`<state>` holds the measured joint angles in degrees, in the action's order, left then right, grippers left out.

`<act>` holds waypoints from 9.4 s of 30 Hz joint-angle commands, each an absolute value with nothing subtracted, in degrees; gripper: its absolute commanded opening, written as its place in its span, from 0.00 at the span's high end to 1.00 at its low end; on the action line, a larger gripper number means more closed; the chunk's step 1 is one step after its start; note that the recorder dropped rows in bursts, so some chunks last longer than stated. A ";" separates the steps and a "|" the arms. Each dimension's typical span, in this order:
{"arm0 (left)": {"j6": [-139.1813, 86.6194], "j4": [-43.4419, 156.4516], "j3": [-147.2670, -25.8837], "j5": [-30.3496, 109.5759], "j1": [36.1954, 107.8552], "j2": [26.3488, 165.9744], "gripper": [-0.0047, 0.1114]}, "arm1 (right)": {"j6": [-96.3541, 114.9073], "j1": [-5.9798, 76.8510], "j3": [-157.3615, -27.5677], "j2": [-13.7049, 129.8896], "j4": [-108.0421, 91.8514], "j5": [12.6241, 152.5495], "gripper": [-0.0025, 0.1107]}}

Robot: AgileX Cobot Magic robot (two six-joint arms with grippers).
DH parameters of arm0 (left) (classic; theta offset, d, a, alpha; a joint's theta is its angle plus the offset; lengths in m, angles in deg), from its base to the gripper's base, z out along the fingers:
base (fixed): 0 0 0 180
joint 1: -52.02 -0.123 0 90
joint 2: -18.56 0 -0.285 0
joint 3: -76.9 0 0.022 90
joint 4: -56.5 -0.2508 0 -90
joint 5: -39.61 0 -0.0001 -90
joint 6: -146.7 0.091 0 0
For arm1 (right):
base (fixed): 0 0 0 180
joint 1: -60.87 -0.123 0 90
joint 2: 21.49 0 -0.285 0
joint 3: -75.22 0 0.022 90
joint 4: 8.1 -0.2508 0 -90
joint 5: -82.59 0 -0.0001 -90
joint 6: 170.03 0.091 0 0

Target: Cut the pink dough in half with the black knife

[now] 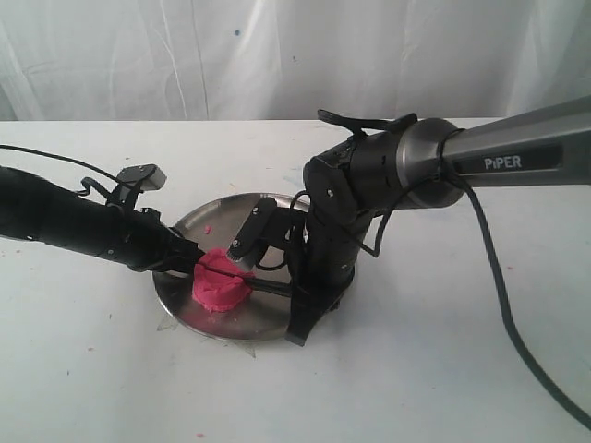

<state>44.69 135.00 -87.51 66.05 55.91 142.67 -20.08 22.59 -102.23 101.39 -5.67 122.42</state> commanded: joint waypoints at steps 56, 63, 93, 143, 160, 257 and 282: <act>34.05 125.93 -86.44 59.77 55.44 121.34 0.96 | -23.25 23.23 -102.37 103.82 -5.88 116.42 0.98; -0.44 91.21 -81.54 52.99 53.23 98.44 0.96 | -25.25 23.23 -102.37 103.68 -5.25 117.94 0.98; -18.27 78.87 -53.69 40.27 40.11 90.31 0.96 | -26.26 24.94 -102.27 99.82 -9.75 119.34 0.98; -24.53 78.91 -53.69 37.99 40.11 90.41 0.96 | -8.89 24.94 -102.27 93.85 -6.78 114.07 0.98; -24.75 79.44 -53.69 36.27 40.11 90.41 0.96 | -30.27 20.89 -102.28 77.23 -18.72 112.40 0.98; -15.25 79.59 -53.69 37.66 40.11 95.00 0.96 | 20.08 57.27 -104.98 95.70 7.82 129.91 0.98; -23.27 78.70 -53.84 38.84 40.21 60.33 0.96 | 33.22 63.33 -62.10 55.78 -9.45 64.81 0.98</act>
<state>-22.31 78.58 -55.94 38.82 40.16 67.18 32.29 65.80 -63.55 62.46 -9.36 69.47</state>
